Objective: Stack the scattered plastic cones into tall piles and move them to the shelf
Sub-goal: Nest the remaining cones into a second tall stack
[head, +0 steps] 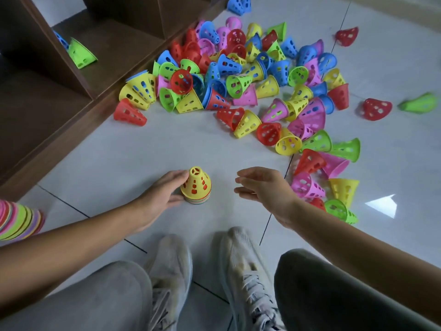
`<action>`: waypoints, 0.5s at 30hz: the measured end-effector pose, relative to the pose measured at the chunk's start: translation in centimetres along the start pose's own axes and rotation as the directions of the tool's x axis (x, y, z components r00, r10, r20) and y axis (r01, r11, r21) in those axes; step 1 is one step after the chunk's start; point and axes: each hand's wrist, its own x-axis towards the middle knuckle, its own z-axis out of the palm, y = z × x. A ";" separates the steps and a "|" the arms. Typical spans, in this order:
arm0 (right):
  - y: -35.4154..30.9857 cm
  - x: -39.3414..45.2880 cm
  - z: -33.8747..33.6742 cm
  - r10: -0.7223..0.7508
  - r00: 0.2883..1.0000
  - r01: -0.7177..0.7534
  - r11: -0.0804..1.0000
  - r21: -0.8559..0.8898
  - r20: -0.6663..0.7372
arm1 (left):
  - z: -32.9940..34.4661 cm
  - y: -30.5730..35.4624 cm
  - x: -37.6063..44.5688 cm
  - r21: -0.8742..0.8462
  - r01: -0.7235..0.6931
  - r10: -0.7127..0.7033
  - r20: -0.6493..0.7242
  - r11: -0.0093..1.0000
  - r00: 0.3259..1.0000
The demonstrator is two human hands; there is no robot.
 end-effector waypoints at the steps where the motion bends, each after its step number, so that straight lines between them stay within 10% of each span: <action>1: 0.1 0.1 -1.0 -0.024 0.999 0.022 0.998 -0.053 -0.030 | 0.4 0.1 0.3 0.007 0.000 0.000 0.007 1.000 1.000; 15: 0.0 3.6 -11.3 -0.316 0.902 0.129 0.848 -0.515 -0.294 | 8.3 2.5 6.4 -0.014 0.010 -0.009 0.098 1.000 0.995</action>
